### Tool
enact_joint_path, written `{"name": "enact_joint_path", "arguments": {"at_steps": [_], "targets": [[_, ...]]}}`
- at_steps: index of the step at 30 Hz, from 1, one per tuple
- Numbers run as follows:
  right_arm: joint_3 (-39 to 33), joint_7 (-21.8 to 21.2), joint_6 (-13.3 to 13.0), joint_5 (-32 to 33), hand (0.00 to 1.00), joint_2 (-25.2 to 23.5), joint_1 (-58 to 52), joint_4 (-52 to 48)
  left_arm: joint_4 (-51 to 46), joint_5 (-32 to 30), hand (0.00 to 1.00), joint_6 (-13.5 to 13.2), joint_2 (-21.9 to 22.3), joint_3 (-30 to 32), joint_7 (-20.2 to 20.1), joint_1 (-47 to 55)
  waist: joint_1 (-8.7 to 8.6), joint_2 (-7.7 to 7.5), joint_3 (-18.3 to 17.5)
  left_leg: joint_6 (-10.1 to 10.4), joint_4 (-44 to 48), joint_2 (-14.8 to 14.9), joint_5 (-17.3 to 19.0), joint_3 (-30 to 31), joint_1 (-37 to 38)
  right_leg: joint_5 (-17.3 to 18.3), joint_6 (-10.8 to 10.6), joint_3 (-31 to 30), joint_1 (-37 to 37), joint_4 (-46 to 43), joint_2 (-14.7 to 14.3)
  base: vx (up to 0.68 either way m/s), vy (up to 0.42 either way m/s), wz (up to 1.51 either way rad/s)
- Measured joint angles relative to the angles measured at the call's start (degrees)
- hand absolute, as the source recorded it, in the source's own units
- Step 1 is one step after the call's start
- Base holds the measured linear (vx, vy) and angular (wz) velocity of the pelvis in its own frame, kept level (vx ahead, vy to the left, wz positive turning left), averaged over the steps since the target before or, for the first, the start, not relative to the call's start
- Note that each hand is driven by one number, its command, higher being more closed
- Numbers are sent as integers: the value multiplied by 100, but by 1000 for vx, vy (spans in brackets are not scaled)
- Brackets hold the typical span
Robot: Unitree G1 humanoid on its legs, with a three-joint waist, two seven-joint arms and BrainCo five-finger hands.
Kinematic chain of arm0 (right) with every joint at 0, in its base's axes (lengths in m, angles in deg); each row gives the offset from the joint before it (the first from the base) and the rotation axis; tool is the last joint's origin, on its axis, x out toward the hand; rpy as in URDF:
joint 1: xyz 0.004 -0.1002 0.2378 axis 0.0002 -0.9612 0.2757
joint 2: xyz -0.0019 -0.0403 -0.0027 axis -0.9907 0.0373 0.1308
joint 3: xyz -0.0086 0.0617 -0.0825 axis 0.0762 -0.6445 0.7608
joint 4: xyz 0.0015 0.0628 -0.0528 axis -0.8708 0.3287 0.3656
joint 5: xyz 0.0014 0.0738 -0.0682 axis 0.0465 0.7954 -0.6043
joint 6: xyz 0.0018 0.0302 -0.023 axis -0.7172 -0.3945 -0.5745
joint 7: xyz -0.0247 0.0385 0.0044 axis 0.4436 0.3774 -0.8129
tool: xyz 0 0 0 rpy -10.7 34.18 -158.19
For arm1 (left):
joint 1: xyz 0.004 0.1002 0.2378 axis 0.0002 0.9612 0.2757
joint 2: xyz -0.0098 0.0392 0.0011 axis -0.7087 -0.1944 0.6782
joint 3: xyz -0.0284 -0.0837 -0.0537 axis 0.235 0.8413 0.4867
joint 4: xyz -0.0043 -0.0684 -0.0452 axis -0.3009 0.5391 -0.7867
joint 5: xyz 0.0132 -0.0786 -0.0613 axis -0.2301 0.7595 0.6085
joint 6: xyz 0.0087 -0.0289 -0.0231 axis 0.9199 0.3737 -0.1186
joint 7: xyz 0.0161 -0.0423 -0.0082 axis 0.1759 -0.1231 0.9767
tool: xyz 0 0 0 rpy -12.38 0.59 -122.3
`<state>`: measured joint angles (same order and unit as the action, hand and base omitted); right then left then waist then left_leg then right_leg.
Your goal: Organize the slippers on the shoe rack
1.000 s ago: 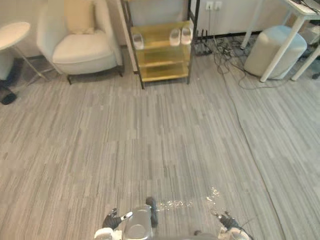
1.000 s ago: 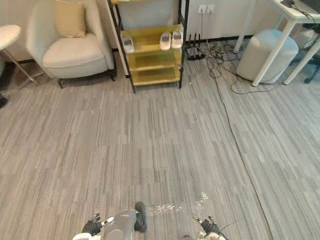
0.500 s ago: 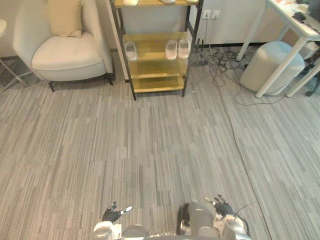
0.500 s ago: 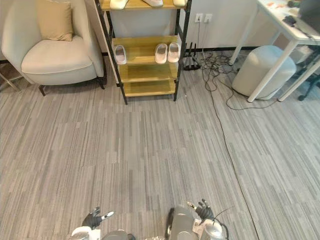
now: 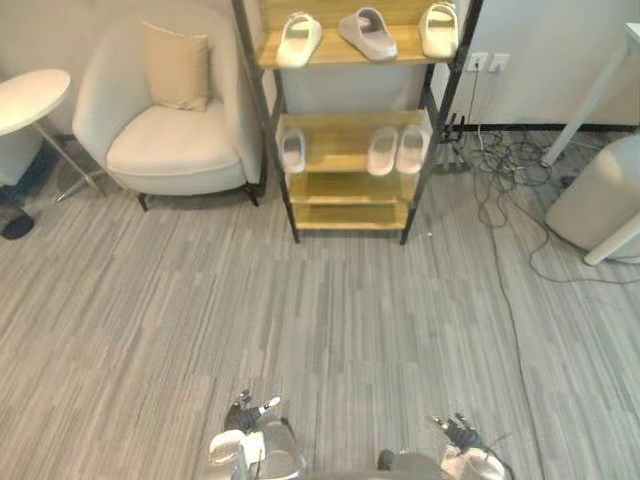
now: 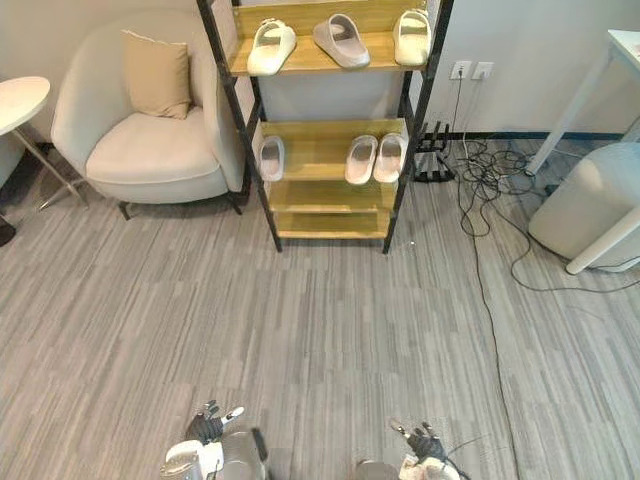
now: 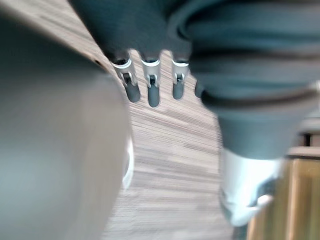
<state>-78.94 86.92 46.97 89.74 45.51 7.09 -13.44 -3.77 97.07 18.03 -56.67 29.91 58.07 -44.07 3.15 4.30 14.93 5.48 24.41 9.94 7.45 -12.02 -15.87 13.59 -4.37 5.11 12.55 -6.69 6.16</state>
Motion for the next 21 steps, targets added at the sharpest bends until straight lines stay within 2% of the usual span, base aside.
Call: {"name": "enact_joint_path", "arguments": {"at_steps": [1,3,4,5,6,7,8,9,10,11,12,13,14,15,16,17,18,19,20,21], "targets": [[123,23,16,-2,0,2,20,27,30,-8,0,0,-23,-40,17,19,62,-47,-76,-160,-280,-258,-414,31,219,63,-70,-287,202,144,118,447,206,-3],[183,18,2,-4,0,-100,48,11,125,43,0,-5,-136,-118,6,-19,6,-218,-173,-307,-269,-414,-286,52,187,-80,70,-393,165,200,-10,470,168,12],[262,26,2,-8,0,-135,66,1,127,36,0,5,-185,-104,-10,-44,32,-288,-171,-514,-65,-431,-207,25,226,-264,100,-368,307,253,31,378,141,9],[302,23,2,-13,0,-166,65,-7,137,38,0,14,-199,-76,-18,-41,27,-323,-190,-637,118,-414,-116,35,234,-396,110,-463,360,194,24,370,164,8],[306,22,0,-31,0,-214,68,-8,136,36,0,12,-216,-47,-26,-39,50,-378,-221,-666,277,-388,-94,1,233,-450,109,-575,312,-14,19,402,171,-13],[356,2,-15,-56,0,-309,71,-11,166,-4,0,20,-273,-20,-76,-16,77,-493,-292,-680,212,-372,-11,-134,436,-454,73,-697,-28,-883,11,394,152,-34],[401,-17,-32,-60,0,-331,64,-10,238,-29,0,23,-306,-65,-95,21,51,-507,-358,-631,-121,-359,249,-165,768,-489,-702,-635,-447,-1865,20,406,148,-36],[403,-27,-42,-60,0,-327,80,-17,243,-21,0,33,-335,-123,-99,27,42,-517,-368,-582,-313,-381,408,-153,933,-528,-1105,-572,-704,-2446,73,331,110,-18],[418,-51,-28,-80,0,-349,78,-9,255,-31,0,112,-449,-269,-109,-17,-13,-713,-323,-701,-482,-582,510,-167,1249,-517,-1095,-374,-1269,-3817,398,249,51,1],[398,-51,-11,-135,0,-318,44,-6,307,-43,0,136,-491,-384,-97,-63,-38,-787,-300,-740,-674,-669,566,-154,1628,-212,-830,65,-1526,-4388,625,326,5,11],[404,-49,-4,-197,0,-277,-37,-10,362,-67,0,145,-491,-456,-94,-90,-55,-762,-282,-738,-845,-668,567,-147,1899,36,-490,455,-1628,-4477,731,362,-25,17],[402,-35,-29,-246,0,-217,-101,-76,373,-68,0,143,-487,-600,-87,-67,-114,-678,-297,-666,-1147,-592,522,-111,2227,321,-50,1012,-1847,-4220,750,343,-38,28],[400,-41,-50,-258,0,-151,-86,-101,379,-69,0,143,-461,-665,-91,-87,-185,-612,-301,-635,-1306,-510,504,-39,2371,405,93,1276,-2047,-3760,687,327,-80,45],[381,-41,-58,-258,0,-89,-46,-149,381,-76,0,141,-413,-697,-89,-134,-269,-551,-284,-595,-1440,-445,480,59,2468,380,106,1334,-2277,-3144,594,348,-149,61],[352,-41,-53,-256,0,-54,-40,-188,380,-103,0,141,-361,-713,-89,-162,-321,-504,-265,-572,-1537,-382,467,175,2564,163,72,1229,-2475,-2376,488,479,-234,69],[320,-36,-53,-251,0,-55,-37,-229,371,-135,0,136,-325,-791,-86,-202,-326,-474,-246,-533,-1686,-323,474,264,2669,-406,21,1027,-2631,-1237,372,430,-237,69],[309,-41,-55,-244,0,-63,-39,-253,370,-141,0,139,-323,-804,-85,-191,-349,-500,-225,-358,-1762,-291,551,371,2811,-1092,-40,835,-2667,-296,325,447,-298,59],[285,-41,-53,-243,0,-69,-42,-252,365,-146,0,138,-341,-797,-86,-162,-356,-535,-230,-208,-1774,-260,640,443,2911,-1655,-98,728,-2598,-11,295,471,-326,44],[241,-41,-32,-243,0,-54,-12,-196,434,-182,0,140,-269,-790,-67,-165,-328,-381,-181,-107,-1868,-135,694,466,3122,-2084,143,709,-2448,-113,149,560,-365,31],[190,-37,-34,-254,0,16,41,-186,476,-206,0,135,-177,-788,-83,-191,-322,-233,-158,-103,-1921,-60,618,476,3151,-1777,208,723,-2483,-445,82,458,-265,20]]}}
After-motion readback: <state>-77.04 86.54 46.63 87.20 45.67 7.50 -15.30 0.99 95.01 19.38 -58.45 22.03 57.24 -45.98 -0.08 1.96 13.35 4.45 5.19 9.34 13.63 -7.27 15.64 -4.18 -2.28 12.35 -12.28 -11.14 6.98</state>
